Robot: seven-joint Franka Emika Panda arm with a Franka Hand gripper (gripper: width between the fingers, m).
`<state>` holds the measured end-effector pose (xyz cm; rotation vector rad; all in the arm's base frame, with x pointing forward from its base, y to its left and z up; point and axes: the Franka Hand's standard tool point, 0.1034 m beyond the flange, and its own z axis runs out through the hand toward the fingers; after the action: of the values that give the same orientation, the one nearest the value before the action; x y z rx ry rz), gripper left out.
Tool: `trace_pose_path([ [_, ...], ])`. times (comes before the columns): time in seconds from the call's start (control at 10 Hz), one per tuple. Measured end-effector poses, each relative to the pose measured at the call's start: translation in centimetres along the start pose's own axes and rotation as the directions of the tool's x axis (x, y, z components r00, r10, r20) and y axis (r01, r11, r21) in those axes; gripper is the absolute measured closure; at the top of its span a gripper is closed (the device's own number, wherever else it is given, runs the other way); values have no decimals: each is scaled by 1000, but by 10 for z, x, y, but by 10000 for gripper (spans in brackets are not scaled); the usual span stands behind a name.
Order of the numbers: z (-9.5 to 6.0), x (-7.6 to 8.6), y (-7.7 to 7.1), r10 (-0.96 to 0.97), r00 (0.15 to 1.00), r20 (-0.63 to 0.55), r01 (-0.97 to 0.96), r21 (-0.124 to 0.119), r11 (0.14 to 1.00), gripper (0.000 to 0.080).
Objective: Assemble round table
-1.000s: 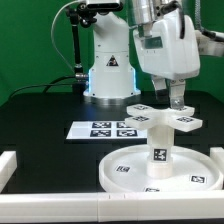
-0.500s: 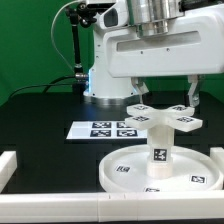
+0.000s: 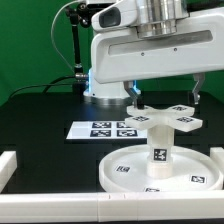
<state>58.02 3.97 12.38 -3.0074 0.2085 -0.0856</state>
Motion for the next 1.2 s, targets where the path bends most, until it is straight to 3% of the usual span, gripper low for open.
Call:
trace_pose_path([
  [0.1,0,0,0,-176,984,5,176,-20,984,150],
  [0.2,0,-1,1,-302,953,13,302,-24,953,150],
  [0.7,0,0,5,-595,803,29,596,-32,802,150],
  [0.8,-2,1,6,-724,688,46,725,-42,687,150],
  [1.0,2,1,5,-894,441,81,897,-33,440,150],
  [1.2,5,0,5,-935,336,109,942,-26,335,150],
])
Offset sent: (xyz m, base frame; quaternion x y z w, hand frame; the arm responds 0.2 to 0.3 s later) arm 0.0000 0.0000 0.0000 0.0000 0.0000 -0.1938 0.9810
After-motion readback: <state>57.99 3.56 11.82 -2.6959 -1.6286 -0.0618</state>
